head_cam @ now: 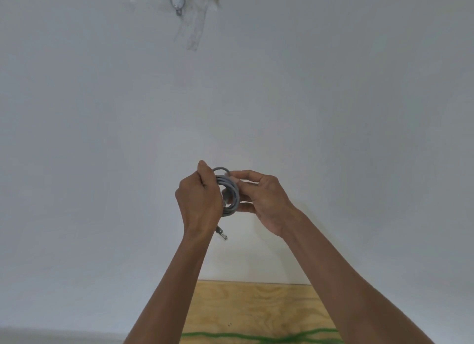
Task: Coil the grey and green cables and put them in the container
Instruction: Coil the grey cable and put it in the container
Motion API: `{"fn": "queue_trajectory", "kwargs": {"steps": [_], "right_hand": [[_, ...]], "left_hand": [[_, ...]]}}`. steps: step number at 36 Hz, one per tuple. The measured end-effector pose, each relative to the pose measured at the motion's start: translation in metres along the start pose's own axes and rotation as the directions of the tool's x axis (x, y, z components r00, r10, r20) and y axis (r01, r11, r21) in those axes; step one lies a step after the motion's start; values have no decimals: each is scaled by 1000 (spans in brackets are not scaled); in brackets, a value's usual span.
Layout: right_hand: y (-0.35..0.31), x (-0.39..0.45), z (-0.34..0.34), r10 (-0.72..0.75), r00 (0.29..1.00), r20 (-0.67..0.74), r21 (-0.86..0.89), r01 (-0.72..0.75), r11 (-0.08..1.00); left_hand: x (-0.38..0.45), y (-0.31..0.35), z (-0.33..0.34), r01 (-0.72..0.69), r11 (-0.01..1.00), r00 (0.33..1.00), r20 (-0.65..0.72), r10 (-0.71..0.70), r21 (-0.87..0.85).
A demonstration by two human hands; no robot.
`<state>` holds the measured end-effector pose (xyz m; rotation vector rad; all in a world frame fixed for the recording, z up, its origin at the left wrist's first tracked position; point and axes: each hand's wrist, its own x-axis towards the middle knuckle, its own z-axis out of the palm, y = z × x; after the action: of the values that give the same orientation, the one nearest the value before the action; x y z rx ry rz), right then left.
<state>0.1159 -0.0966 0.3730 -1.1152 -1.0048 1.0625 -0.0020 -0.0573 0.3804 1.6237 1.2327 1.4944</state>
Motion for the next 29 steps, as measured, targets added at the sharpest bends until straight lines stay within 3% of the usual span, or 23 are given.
{"fn": "queue_trajectory", "kwargs": {"steps": [7,15,22,29], "right_hand": [[3,1,-4,101,989,107,-36,-98,995],[-3,-3,-5,141,957,254,67,-163,984],[-1,-11,3,46,960,277,-124,-12,992],[3,-13,10,12,987,158,-345,44,938]], "left_hand": [[1,-9,0,0,1000,1000,15,0,-12],[6,-15,0,-59,998,998,-7,59,-3],[7,-20,0,-94,992,994,-71,88,-81],[9,-26,3,-87,993,993,-83,80,-81]]}}
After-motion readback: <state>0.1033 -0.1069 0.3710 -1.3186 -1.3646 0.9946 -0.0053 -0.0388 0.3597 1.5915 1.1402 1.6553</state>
